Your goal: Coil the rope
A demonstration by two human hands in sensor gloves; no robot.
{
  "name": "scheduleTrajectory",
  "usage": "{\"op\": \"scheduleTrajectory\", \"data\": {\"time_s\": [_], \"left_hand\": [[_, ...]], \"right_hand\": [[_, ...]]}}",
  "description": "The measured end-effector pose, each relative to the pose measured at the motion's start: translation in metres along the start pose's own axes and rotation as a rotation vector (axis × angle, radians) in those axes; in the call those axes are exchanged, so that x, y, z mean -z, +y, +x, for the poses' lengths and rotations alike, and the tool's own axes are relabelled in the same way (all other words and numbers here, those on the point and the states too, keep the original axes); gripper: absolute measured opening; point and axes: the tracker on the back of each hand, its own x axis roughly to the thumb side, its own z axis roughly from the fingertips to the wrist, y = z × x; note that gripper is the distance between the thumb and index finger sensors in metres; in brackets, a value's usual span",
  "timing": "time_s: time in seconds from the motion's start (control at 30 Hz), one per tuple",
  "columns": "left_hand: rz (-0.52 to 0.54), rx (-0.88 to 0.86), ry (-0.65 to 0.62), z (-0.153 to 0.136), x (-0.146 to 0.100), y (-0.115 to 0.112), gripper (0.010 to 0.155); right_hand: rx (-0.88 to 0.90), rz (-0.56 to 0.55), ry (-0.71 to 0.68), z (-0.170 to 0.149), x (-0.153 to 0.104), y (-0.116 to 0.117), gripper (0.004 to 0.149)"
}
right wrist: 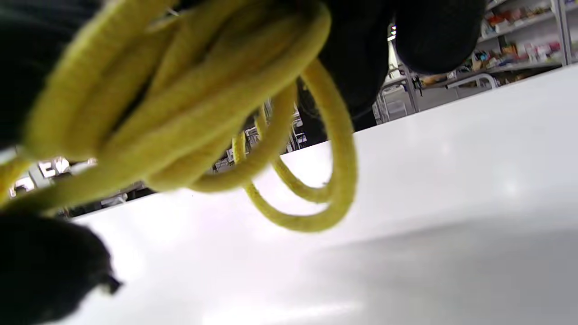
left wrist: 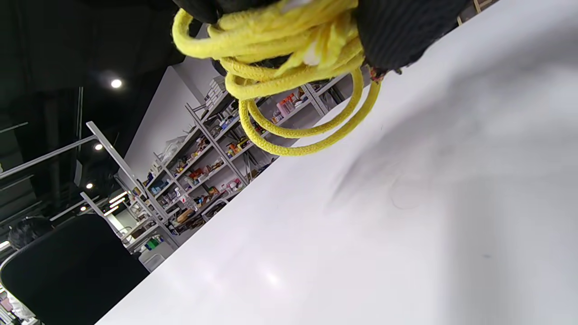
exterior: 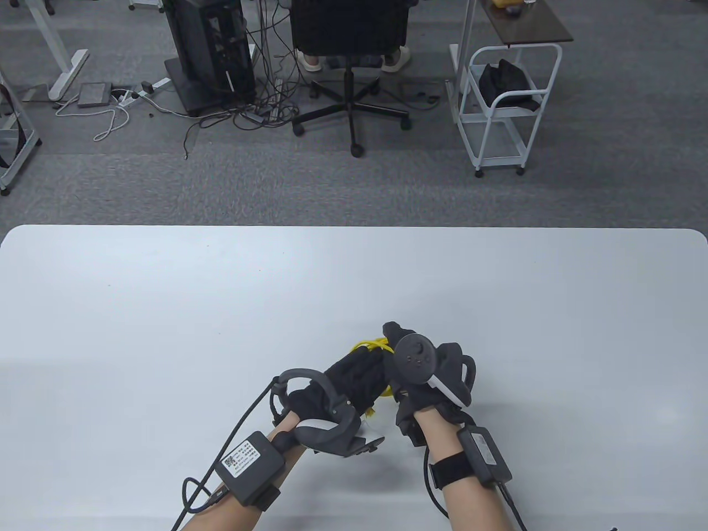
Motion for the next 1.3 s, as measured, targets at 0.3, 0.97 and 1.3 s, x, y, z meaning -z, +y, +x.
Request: {"op": "scheduleTrajectory", "data": {"time_s": [0.3, 0.97, 1.3], "left_hand": [[0.017, 0.000, 0.019, -0.003, -0.003, -0.004, 0.069], [-0.288, -0.219, 0.388, -0.064, -0.022, -0.042, 0.079], [-0.345, -0.211, 0.390, -0.062, -0.021, -0.048, 0.079]], "right_hand": [[-0.045, -0.041, 0.055, -0.008, 0.001, -0.001, 0.047], [-0.173, 0.215, 0.178, -0.074, 0.007, 0.002, 0.055], [-0.036, 0.279, 0.142, -0.089, 0.004, -0.008, 0.072]]}}
